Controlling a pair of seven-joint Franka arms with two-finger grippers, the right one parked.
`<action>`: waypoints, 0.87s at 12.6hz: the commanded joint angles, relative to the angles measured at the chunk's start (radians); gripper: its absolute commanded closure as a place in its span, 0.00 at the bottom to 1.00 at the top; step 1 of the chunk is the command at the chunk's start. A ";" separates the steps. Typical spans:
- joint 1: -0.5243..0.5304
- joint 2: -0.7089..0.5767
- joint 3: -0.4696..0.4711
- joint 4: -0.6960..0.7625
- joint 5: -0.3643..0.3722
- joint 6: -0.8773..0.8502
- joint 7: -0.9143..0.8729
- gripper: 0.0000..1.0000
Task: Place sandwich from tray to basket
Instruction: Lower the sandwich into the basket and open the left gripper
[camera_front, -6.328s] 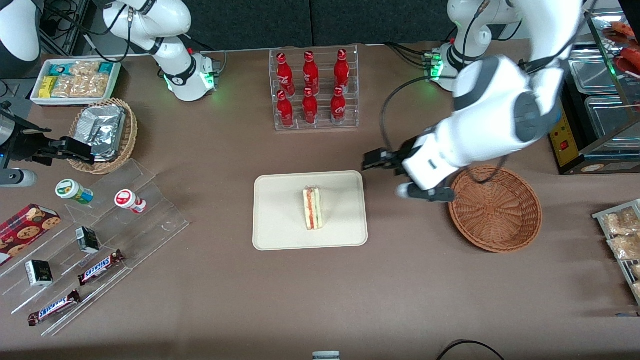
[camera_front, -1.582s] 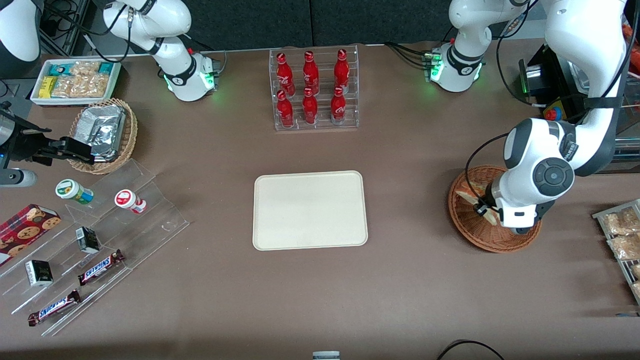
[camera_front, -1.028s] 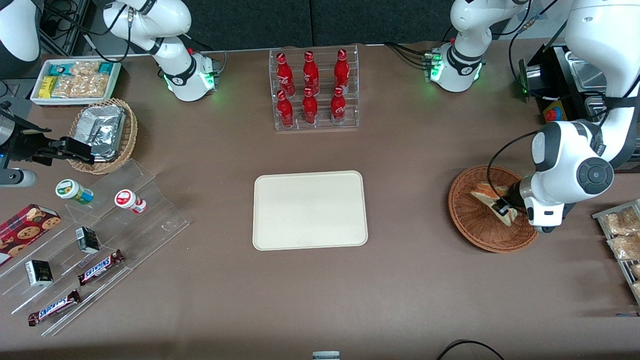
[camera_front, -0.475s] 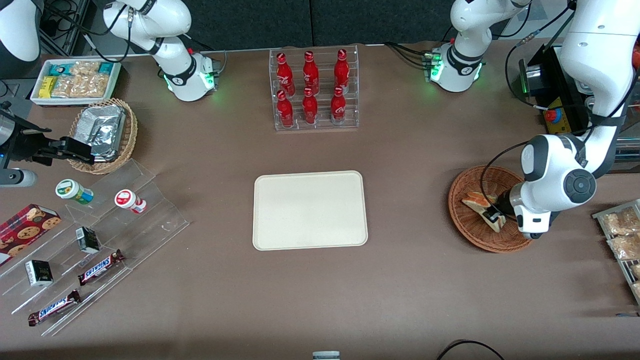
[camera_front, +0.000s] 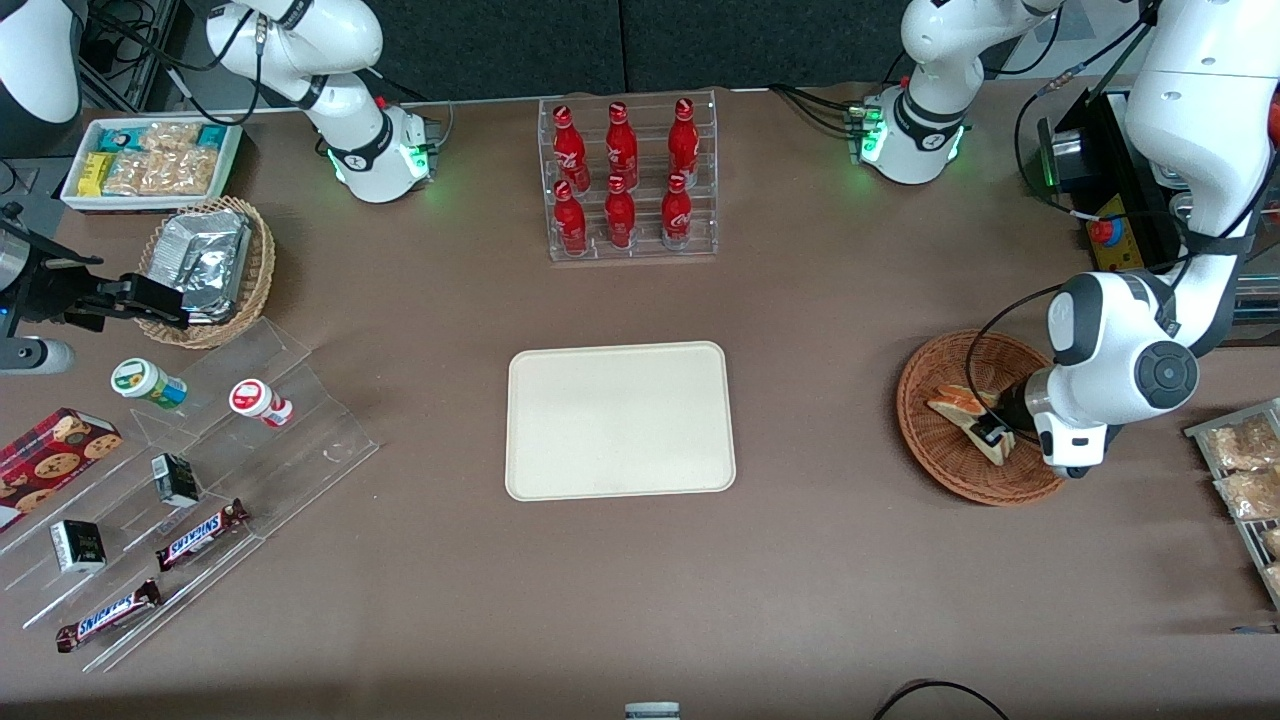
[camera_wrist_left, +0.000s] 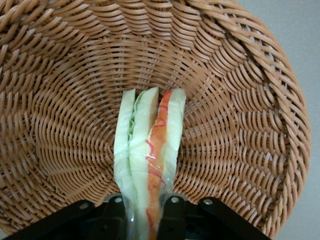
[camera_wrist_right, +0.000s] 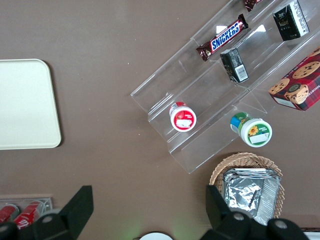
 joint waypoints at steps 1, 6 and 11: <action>0.012 0.020 -0.002 0.007 0.006 0.021 0.012 0.40; 0.009 -0.018 -0.008 0.040 0.002 -0.015 0.000 0.00; 0.011 -0.078 -0.007 0.056 0.003 -0.107 0.141 0.00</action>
